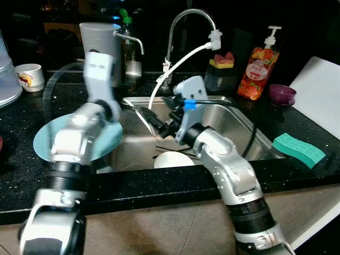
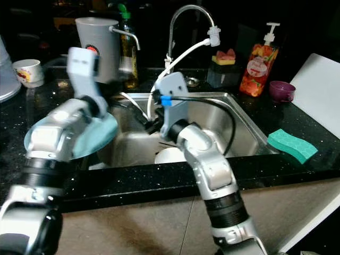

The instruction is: Kitchen organization

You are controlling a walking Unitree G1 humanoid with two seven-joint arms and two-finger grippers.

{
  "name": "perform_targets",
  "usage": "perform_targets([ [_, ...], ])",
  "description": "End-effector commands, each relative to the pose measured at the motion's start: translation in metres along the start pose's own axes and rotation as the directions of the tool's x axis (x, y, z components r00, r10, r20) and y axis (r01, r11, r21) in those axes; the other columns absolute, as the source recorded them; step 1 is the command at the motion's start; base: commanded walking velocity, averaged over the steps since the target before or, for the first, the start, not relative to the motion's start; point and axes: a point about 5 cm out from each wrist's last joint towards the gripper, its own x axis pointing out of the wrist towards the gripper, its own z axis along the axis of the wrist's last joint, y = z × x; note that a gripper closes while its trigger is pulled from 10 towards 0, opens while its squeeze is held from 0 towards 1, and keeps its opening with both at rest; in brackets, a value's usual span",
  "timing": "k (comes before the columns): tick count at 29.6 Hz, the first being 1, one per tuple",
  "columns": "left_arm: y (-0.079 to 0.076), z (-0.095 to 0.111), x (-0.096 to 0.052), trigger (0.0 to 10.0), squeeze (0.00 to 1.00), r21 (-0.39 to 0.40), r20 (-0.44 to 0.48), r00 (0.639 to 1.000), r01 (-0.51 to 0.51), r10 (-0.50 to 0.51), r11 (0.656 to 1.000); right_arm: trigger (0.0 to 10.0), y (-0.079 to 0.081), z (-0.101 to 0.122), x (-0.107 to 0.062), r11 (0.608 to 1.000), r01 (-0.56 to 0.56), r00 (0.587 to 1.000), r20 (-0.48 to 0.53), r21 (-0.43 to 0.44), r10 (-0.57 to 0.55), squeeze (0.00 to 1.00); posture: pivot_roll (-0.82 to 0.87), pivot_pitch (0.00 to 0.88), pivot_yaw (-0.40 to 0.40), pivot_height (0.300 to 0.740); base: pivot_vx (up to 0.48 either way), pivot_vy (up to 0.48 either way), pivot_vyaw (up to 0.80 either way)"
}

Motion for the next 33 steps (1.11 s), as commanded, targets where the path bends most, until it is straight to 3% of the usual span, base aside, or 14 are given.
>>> perform_targets([
  [1,-0.018,-0.022,0.003,10.0,0.0,-0.001,-0.084,0.996,0.043,-0.043,0.999,10.0,-0.021,0.0,-0.01,0.993,0.1,0.995,-0.015,-0.062,-0.101,0.0,0.0,0.092,-0.086,0.74,0.0,0.0,0.0],
  [6,-0.031,-0.039,0.006,10.0,0.0,0.018,-0.129,0.99,0.06,-0.057,0.998,10.0,-0.033,-0.002,-0.021,0.984,0.131,0.99,-0.044,-0.119,-0.137,0.0,-0.01,0.091,-0.089,0.74,0.0,0.0,0.0],
  [7,-0.039,-0.05,0.008,10.0,0.0,0.051,-0.16,0.985,0.076,-0.067,0.996,10.0,-0.038,-0.01,-0.026,0.98,0.144,0.984,-0.082,-0.133,-0.156,0.0,-0.01,0.091,-0.089,0.74,0.0,0.0,0.0],
  [9,-0.039,-0.05,0.008,10.0,0.0,0.051,-0.16,0.985,0.076,-0.067,0.996,10.0,-0.038,-0.01,-0.026,0.98,0.144,0.984,-0.082,-0.133,-0.156,0.0,-0.01,0.091,-0.089,0.74,0.0,0.0,0.0],
  [10,-0.046,-0.065,0.012,10.0,0.0,0.09,-0.218,0.974,0.079,-0.058,0.993,10.0,-0.044,-0.025,-0.034,0.974,0.16,0.971,-0.153,-0.16,-0.185,0.0,-0.02,0.087,-0.088,0.74,0.0,0.0,0.0],
  [13,-0.054,-0.09,0.015,10.0,0.0,0.118,-0.317,0.948,0.071,-0.03,0.991,10.0,-0.049,-0.053,-0.051,0.972,0.183,0.939,-0.267,-0.148,-0.218,0.0,-0.03,0.085,-0.084,0.74,0.0,0.0,0.0],
  [18,-0.052,-0.104,0.016,10.0,0.0,0.13,-0.355,0.935,0.033,0.015,0.991,10.0,-0.048,-0.054,-0.055,0.975,0.197,0.94,-0.264,-0.1,-0.217,0.0,-0.04,0.082,-0.082,0.74,0.0,0.0,0.0],
  [19,-0.05,-0.103,0.015,10.0,0.62,0.142,-0.34,0.94,0.015,0.035,0.99,10.0,-0.049,-0.051,-0.054,0.975,0.202,0.944,-0.246,-0.095,-0.22,0.0,-0.04,0.082,-0.082,0.74,0.0,0.0,0.0],
  [20,-0.048,-0.102,0.015,10.0,1.0,0.134,-0.326,0.944,0.003,0.042,0.991,10.0,-0.05,-0.049,-0.053,0.975,0.205,0.947,-0.233,-0.091,-0.221,0.0,-0.04,0.083,-0.083,0.74,0.0,0.0,0.0],
  [25,-0.042,-0.078,0.012,10.0,1.0,0.175,-0.172,0.984,-0.019,0.049,0.984,10.0,-0.048,-0.034,-0.047,0.976,0.212,0.964,-0.153,-0.051,-0.218,0.0,-0.03,0.084,-0.089,0.74,0.0,0.0,0.0],
  [26,-0.04,-0.074,0.01,10.0,0.35,0.185,-0.146,0.988,-0.032,0.059,0.982,10.0,-0.047,-0.032,-0.045,0.976,0.211,0.967,-0.14,-0.047,-0.215,0.0,-0.03,0.084,-0.089,0.74,0.0,0.0,0.0],
  [27,-0.039,-0.072,0.009,10.0,0.35,0.19,-0.13,0.989,-0.041,0.067,0.981,10.0,-0.046,-0.031,-0.045,0.977,0.209,0.968,-0.132,-0.045,-0.213,0.0,-0.03,0.084,-0.089,0.74,0.0,0.0,0.0],
  [28,-0.036,-0.068,0.007,10.0,0.0,0.201,-0.101,0.992,-0.059,0.08,0.978,10.0,-0.044,-0.028,-0.043,0.978,0.207,0.971,-0.117,-0.036,-0.21,0.0,-0.03,0.084,-0.089,0.74,0.0,0.0,0.0],
  [33,-0.031,-0.051,-0.011,10.0,0.0,0.192,0.022,0.991,-0.135,0.133,0.972,10.0,-0.036,-0.02,-0.038,0.98,0.201,0.978,-0.057,0.006,-0.201,0.0,0.04,0.099,-0.086,0.74,0.0,0.0,0.0],
])
